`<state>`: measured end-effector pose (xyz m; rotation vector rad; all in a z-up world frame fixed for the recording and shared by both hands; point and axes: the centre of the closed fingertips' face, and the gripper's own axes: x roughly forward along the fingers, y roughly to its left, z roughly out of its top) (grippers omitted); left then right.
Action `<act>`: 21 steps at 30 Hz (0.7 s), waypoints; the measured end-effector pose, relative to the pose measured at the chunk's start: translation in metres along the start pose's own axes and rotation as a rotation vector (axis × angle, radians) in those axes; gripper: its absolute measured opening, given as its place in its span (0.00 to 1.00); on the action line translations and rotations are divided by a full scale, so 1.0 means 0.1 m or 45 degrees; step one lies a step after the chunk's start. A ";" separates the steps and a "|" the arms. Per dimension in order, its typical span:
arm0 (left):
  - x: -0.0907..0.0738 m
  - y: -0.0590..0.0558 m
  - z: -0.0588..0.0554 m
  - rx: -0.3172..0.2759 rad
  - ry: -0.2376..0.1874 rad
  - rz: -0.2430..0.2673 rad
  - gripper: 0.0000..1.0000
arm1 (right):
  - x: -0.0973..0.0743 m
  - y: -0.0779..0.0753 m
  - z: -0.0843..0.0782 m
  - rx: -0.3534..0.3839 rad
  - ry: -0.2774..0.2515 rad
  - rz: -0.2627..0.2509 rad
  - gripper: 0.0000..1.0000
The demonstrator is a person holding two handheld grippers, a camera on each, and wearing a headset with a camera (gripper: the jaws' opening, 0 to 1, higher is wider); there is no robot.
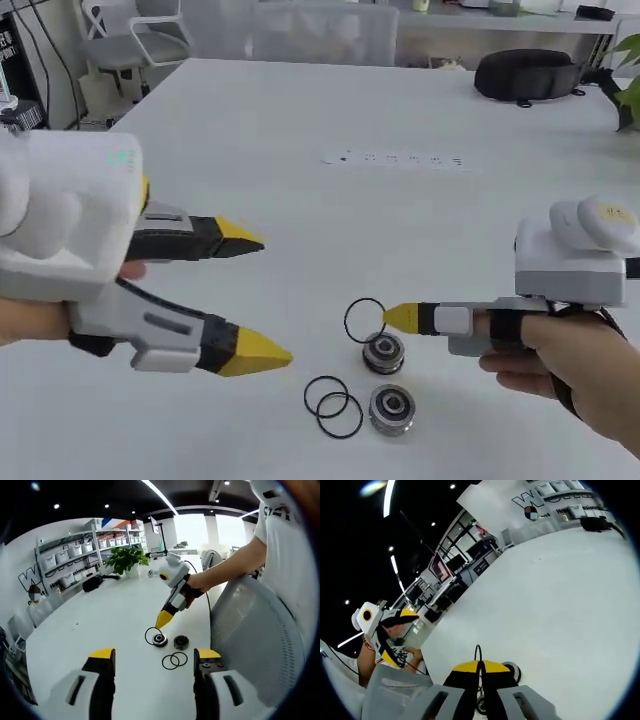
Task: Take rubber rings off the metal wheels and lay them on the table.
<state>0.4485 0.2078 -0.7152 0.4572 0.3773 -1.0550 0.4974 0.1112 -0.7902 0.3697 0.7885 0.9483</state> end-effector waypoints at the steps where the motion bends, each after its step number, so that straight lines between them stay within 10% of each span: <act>1: -0.04 0.01 -0.02 -0.009 0.000 0.014 0.61 | 0.01 0.02 -0.02 -0.002 0.009 0.008 0.00; 21: -0.32 -0.19 -0.60 -0.313 -0.009 0.182 0.65 | 0.12 0.22 -0.21 -0.078 0.133 0.079 0.00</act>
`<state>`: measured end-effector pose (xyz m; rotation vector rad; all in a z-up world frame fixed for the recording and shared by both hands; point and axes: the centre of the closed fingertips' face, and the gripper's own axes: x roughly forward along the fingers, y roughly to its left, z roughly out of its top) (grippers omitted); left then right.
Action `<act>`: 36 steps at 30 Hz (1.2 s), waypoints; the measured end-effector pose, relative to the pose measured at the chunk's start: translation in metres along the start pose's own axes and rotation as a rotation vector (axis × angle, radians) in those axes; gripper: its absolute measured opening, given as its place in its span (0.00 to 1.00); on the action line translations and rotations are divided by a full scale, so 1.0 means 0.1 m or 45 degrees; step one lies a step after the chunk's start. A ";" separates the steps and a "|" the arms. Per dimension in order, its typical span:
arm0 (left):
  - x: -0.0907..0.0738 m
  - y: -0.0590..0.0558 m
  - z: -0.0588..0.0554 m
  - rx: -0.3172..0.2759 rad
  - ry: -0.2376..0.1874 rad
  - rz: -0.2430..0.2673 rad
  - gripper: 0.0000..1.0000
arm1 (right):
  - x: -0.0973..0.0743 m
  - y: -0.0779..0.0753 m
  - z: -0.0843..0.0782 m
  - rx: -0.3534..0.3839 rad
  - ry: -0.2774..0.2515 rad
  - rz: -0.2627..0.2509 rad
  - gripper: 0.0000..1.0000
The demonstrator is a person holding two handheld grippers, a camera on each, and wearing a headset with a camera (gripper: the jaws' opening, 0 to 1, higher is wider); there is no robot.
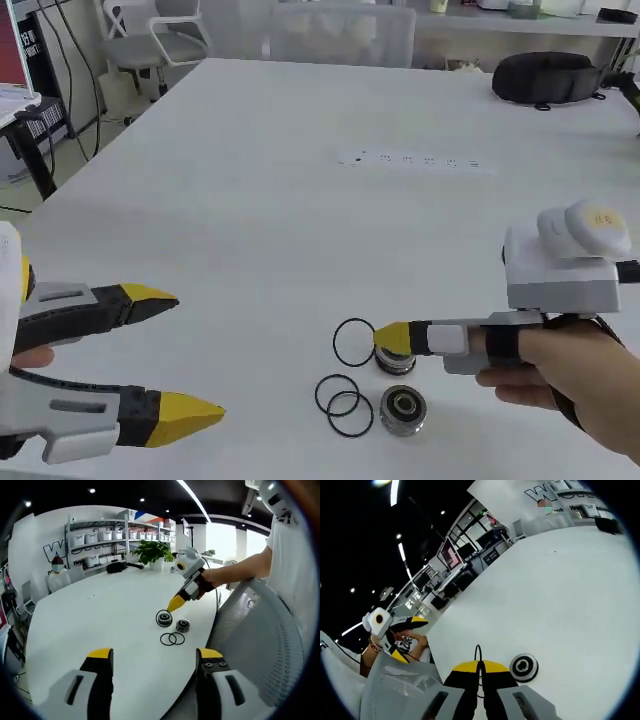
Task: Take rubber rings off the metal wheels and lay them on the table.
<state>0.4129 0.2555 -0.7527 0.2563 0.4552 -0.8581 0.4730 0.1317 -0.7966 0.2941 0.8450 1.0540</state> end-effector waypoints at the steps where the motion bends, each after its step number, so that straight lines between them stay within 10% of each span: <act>1: 0.00 -0.01 -0.01 -0.012 -0.006 0.004 0.65 | 0.01 0.01 -0.02 -0.006 0.010 0.001 0.00; 25: 0.13 -0.23 -0.12 -0.102 -0.001 -0.068 0.80 | 0.14 -0.16 -0.42 -0.105 0.236 -0.061 0.00; 36: 0.15 -0.24 -0.14 -0.125 0.003 -0.073 0.79 | 0.14 -0.26 -0.40 -0.125 0.220 -0.114 0.00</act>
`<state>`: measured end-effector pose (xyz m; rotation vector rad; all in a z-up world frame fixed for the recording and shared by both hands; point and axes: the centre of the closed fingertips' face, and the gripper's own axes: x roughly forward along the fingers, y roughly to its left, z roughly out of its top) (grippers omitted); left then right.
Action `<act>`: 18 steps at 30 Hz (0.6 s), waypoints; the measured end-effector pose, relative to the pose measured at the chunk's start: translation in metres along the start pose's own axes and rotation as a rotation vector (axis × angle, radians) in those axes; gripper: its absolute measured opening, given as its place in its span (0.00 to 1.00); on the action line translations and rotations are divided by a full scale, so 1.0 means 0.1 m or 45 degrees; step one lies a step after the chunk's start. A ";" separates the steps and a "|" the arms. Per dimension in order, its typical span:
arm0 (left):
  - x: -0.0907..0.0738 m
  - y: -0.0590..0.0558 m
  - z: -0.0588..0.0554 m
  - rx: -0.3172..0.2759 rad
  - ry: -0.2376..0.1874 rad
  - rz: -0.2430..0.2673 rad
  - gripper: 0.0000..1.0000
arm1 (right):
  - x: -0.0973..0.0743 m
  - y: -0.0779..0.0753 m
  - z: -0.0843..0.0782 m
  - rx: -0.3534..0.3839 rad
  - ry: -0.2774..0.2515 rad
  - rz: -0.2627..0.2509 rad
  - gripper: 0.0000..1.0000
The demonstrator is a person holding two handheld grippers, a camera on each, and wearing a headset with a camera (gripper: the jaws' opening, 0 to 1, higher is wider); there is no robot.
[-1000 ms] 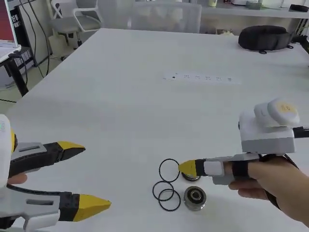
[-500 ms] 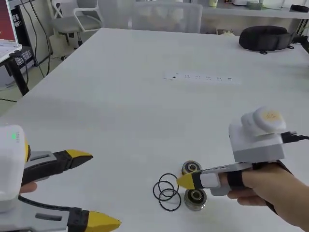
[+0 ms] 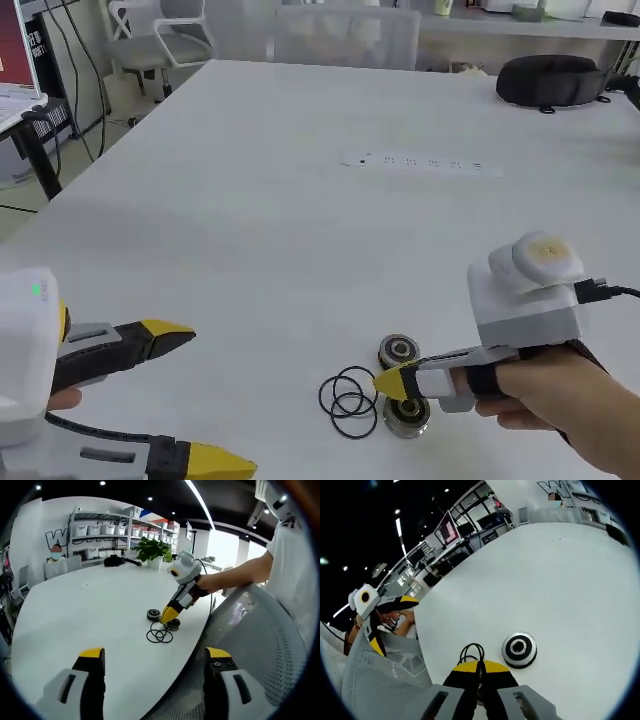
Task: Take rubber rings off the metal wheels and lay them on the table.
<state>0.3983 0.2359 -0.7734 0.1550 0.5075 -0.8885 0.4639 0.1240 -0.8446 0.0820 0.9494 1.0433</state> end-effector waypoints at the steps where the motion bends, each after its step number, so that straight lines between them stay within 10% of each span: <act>1: 0.00 0.00 0.00 0.000 0.001 -0.001 0.79 | 0.00 0.00 0.00 -0.001 0.000 -0.001 0.00; 18: 0.01 -0.01 -0.01 -0.009 0.010 -0.006 0.78 | 0.00 -0.10 0.00 -0.070 0.006 -0.064 0.07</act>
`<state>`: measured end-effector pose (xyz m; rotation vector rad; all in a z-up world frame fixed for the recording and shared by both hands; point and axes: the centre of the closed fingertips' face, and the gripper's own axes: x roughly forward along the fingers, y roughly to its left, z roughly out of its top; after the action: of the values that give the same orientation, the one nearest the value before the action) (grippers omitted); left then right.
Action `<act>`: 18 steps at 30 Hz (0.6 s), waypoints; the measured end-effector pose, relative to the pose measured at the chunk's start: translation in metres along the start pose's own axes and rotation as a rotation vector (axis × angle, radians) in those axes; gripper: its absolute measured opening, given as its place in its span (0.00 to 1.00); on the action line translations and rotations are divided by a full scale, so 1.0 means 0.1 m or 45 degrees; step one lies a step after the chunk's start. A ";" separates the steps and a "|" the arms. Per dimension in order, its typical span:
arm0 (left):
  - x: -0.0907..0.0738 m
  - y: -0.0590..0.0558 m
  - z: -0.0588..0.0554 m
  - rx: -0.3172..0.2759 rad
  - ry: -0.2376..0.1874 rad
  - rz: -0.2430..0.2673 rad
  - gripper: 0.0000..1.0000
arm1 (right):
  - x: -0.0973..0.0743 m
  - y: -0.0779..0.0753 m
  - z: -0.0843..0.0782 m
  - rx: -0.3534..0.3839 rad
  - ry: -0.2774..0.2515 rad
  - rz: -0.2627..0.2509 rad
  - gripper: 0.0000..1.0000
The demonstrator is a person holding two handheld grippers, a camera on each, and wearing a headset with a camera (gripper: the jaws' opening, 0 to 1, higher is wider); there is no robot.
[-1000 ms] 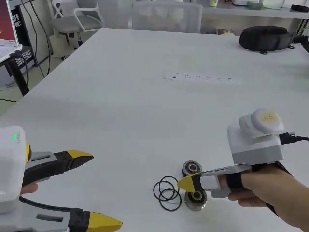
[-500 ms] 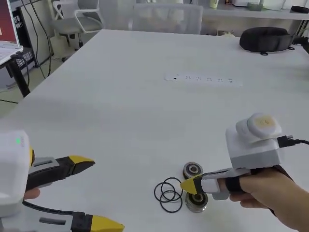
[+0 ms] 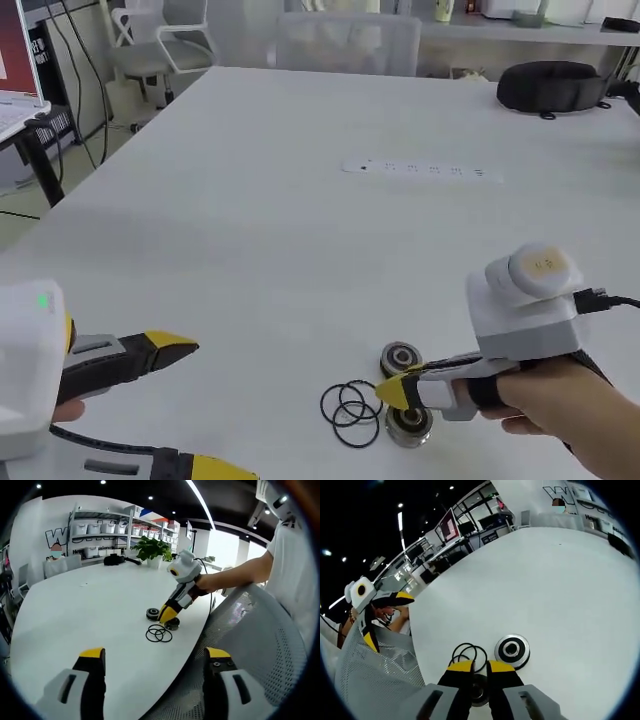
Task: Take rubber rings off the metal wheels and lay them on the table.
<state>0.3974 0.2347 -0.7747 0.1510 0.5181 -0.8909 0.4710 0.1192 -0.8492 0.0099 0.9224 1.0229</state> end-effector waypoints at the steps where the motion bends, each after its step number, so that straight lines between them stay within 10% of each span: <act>1: 0.00 0.00 0.00 0.000 0.002 0.000 0.78 | -0.01 -0.02 0.01 0.002 -0.005 -0.004 0.07; 18: 0.00 0.00 -0.01 0.005 0.010 0.001 0.78 | -0.24 -0.12 0.30 -0.009 -0.170 -0.033 0.10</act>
<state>0.3974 0.2353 -0.7757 0.1587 0.5237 -0.8912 0.4948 0.1065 -0.8190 0.0594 0.7953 0.9897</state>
